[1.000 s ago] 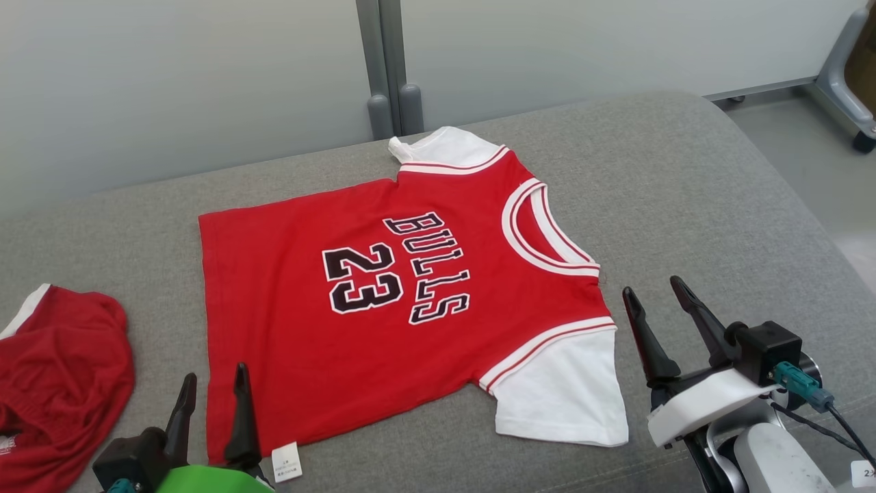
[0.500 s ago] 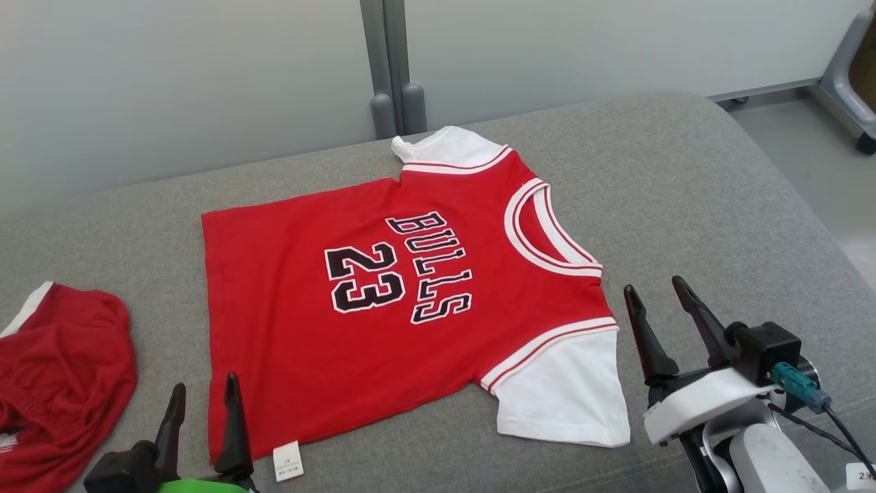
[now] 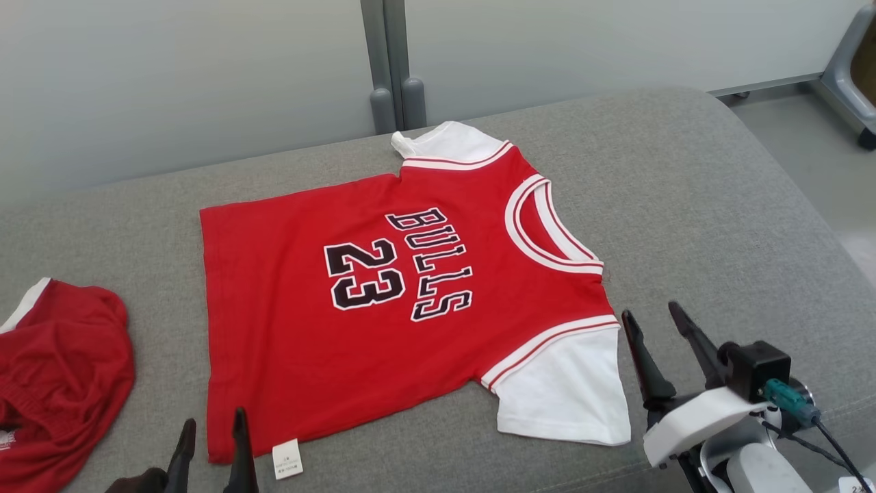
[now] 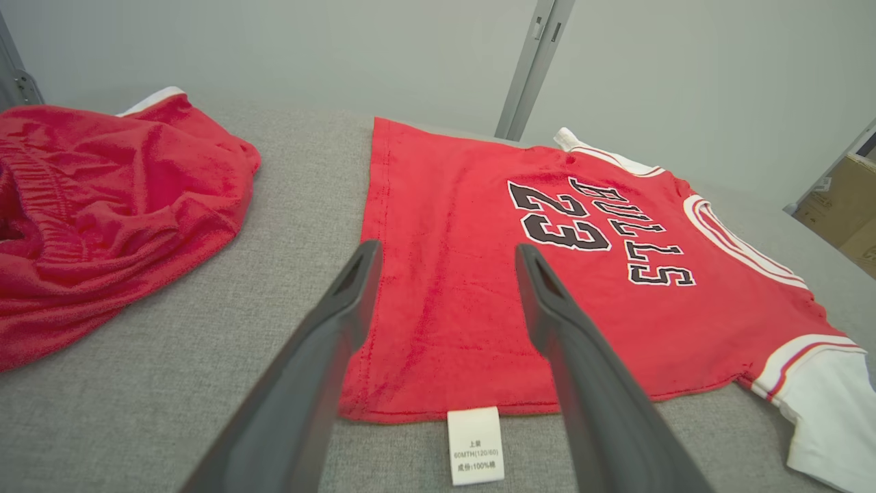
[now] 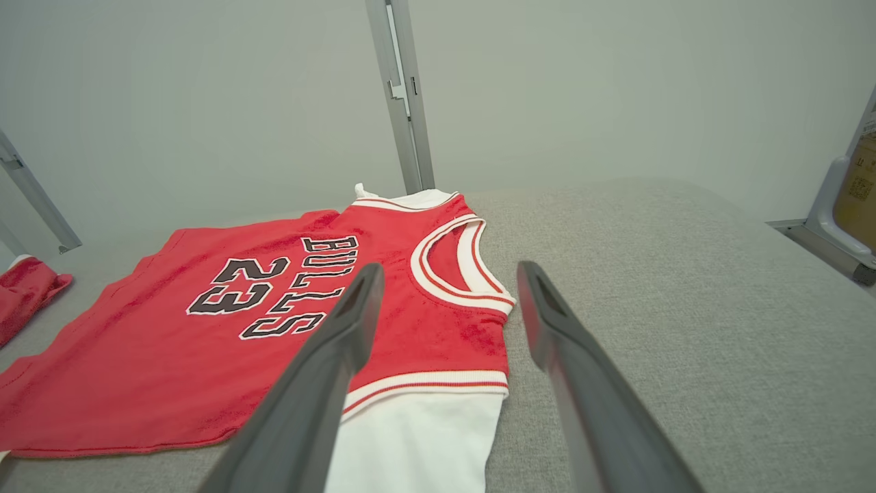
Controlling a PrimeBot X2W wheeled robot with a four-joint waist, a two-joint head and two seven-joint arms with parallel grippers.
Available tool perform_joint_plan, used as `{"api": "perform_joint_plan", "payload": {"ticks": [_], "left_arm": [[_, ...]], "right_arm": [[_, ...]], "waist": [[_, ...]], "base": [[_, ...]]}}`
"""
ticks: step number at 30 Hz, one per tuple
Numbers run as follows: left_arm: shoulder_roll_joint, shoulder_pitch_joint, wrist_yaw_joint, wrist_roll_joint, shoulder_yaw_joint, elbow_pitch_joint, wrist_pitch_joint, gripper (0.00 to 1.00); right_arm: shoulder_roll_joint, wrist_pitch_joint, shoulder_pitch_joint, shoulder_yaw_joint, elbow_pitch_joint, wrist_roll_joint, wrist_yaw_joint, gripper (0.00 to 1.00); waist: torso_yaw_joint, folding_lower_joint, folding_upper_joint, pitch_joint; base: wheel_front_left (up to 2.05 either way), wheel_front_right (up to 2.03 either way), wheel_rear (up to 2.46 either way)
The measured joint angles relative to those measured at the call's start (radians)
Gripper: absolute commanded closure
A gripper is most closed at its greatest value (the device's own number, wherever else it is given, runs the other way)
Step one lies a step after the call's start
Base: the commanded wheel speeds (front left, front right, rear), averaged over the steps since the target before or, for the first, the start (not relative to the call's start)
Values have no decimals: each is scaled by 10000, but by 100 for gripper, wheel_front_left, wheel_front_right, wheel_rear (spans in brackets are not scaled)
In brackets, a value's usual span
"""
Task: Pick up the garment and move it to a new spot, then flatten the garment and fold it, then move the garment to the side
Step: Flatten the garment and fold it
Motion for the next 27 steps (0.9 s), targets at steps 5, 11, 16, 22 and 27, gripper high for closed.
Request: {"api": "perform_joint_plan", "payload": {"ticks": [5, 11, 16, 22, 27], "left_arm": [[2, 323, 0, -922, -249, 690, 155, 0], [4, 335, 92, -2696, -253, 1097, 617, 0], [2, 281, 153, -3940, -238, 1371, 951, 0], [2, -198, 211, -4625, -205, 1641, 1030, 0], [-2, -611, 253, -5212, -90, 1919, 1022, 0]], "right_arm": [[207, 79, 671, -84, 963, 802, 17, 0], [395, 278, 955, -155, 1540, 1753, 104, 0], [483, 366, 942, -6, 1824, 2125, 192, 0], [522, 483, 835, 247, 2226, 2499, 276, 0], [533, 612, 729, 431, 2685, 2897, 316, 0]], "waist": [[14, 0, 0, 109], [26, 0, 0, 369], [-2, 0, 0, 634], [-74, 0, 0, 933], [-136, 0, 0, 1110]], "base": [[0, 0, 0], [0, 0, 0], [0, 0, 0], [0, 0, 0], [0, 0, 0]]}}
